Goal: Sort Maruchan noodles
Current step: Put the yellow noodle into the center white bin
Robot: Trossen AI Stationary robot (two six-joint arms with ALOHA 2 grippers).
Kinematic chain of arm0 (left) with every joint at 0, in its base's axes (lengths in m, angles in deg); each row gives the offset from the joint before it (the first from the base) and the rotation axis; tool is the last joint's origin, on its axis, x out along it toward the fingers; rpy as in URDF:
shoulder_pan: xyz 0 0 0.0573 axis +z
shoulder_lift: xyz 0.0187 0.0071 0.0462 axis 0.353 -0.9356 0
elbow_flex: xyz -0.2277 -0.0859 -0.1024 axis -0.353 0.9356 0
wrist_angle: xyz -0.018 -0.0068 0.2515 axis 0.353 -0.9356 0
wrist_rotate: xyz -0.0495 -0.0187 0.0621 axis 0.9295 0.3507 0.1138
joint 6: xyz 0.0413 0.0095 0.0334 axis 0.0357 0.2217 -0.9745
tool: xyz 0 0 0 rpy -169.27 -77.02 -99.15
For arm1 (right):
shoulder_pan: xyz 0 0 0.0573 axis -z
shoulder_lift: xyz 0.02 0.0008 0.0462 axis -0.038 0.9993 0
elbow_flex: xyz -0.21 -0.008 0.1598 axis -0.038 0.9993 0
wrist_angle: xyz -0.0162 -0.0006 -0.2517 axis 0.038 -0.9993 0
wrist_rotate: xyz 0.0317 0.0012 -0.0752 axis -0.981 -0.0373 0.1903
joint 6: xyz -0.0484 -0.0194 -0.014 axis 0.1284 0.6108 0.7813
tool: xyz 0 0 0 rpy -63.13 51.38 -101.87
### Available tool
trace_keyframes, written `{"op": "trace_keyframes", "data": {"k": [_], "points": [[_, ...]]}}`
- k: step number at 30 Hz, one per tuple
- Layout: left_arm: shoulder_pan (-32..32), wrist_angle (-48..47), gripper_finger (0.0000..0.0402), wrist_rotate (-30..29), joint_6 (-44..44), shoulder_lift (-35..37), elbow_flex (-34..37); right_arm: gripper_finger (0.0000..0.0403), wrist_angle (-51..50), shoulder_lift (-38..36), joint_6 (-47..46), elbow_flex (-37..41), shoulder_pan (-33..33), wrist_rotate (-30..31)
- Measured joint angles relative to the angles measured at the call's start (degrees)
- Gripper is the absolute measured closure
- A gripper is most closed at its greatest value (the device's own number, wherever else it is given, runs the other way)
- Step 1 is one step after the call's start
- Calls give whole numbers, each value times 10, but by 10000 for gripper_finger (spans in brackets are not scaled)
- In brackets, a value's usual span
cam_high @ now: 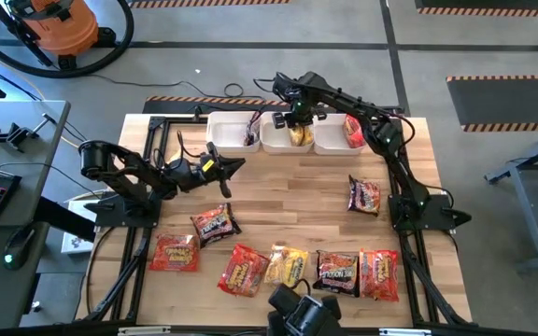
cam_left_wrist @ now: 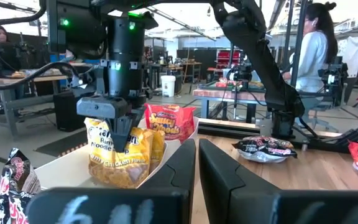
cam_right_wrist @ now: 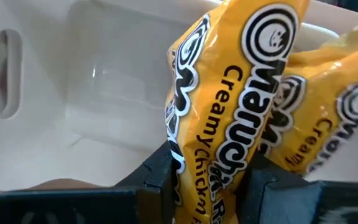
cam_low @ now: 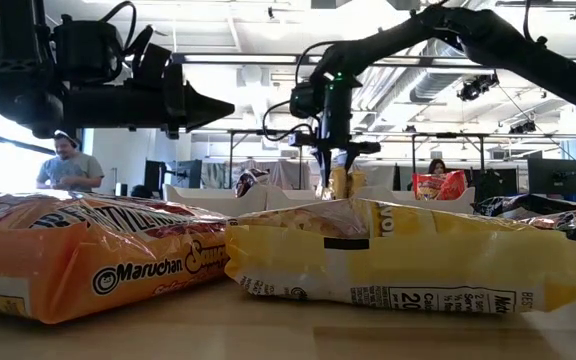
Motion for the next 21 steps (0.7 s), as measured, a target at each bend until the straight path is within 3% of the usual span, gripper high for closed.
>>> {"op": "trace_keyframes", "data": {"k": [13,21], "points": [[0,-1,387,0,4,0,0,240,7,12,25,-4,0,32],[0,-1,387,0,4,0,0,201,5,12,48,-54,0,40]]}}
